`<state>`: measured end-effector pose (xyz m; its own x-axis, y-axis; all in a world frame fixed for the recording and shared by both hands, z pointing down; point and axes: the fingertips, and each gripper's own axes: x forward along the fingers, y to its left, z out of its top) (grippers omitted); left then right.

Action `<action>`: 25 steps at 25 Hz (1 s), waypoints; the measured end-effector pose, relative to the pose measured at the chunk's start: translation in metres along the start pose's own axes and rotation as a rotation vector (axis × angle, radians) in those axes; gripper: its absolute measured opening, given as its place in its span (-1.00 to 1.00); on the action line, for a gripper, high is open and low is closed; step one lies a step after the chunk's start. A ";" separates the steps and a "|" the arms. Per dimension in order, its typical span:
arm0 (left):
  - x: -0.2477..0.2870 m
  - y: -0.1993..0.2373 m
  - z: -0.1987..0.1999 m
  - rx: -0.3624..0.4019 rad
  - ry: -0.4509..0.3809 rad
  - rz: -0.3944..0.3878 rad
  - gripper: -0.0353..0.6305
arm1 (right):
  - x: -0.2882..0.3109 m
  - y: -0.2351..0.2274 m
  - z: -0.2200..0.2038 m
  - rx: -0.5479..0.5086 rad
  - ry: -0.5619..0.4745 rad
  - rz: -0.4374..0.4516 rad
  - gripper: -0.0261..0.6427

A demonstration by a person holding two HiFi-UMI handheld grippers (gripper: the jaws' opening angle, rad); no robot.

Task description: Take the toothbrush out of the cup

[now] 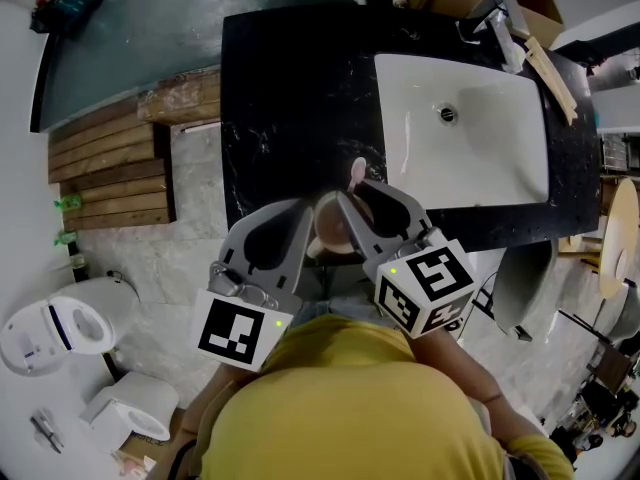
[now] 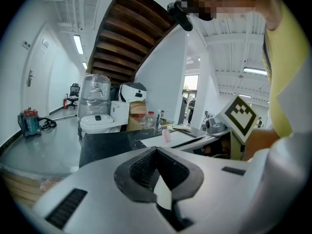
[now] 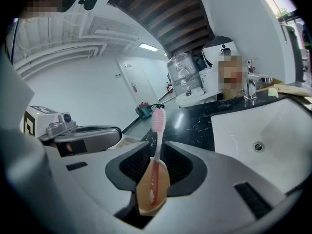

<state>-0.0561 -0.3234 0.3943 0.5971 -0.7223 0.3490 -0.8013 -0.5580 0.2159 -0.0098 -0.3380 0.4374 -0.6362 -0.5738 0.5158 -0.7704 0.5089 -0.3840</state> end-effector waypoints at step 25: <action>-0.006 -0.007 -0.001 0.006 -0.006 -0.007 -0.86 | -0.016 0.009 0.022 -0.049 -0.131 0.048 -0.83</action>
<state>-0.0542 -0.3151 0.3921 0.6031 -0.7207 0.3418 -0.7966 -0.5658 0.2128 -0.0072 -0.3386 0.4088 -0.6745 -0.6257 0.3919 -0.7382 0.5663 -0.3665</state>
